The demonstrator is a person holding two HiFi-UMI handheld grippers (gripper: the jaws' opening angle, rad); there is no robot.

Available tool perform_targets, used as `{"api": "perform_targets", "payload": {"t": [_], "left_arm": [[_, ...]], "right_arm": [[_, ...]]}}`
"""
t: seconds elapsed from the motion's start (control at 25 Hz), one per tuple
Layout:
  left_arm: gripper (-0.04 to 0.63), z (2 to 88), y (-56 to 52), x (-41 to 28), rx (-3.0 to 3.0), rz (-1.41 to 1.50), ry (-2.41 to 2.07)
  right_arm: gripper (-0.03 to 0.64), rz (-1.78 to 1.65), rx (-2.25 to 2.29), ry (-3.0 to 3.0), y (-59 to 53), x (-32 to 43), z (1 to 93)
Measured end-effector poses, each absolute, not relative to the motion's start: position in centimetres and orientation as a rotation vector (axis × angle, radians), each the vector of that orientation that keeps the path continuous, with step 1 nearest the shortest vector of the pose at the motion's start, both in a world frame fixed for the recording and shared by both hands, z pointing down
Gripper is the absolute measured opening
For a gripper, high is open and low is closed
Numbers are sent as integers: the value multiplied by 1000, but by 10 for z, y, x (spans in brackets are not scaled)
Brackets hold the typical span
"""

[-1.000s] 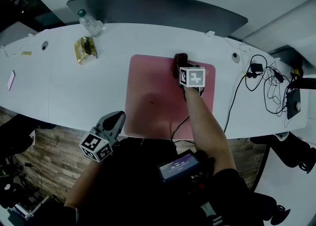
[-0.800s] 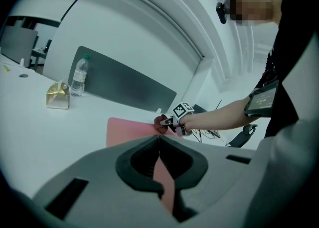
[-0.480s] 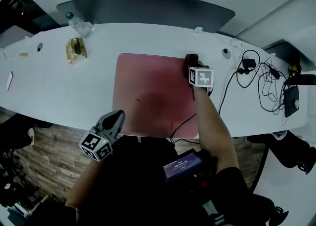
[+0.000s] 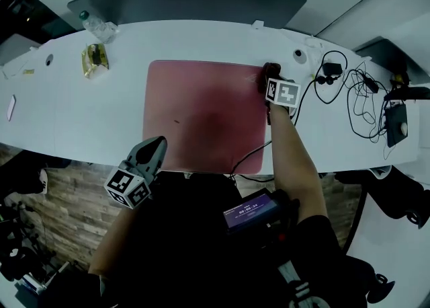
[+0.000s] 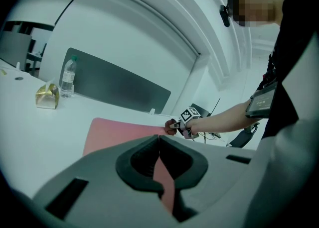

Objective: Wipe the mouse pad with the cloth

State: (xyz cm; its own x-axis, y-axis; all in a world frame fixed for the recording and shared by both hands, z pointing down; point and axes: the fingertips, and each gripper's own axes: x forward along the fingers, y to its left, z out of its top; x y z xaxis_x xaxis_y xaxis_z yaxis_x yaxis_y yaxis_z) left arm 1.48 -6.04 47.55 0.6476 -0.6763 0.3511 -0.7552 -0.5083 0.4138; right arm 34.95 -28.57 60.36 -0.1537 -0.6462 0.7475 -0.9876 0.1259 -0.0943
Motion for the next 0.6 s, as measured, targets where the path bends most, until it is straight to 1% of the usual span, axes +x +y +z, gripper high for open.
{"api": "perform_targets", "payload": {"t": [0.28,0.6], "left_arm": [[9,471,-56,21,2349,184,-1115],[9,463,-51,26,2403,182,-1070]], "right_arm": [[115,869,1625,-1889,-266,365,598],[115,727,1473,-2166,-221,318,566]]}}
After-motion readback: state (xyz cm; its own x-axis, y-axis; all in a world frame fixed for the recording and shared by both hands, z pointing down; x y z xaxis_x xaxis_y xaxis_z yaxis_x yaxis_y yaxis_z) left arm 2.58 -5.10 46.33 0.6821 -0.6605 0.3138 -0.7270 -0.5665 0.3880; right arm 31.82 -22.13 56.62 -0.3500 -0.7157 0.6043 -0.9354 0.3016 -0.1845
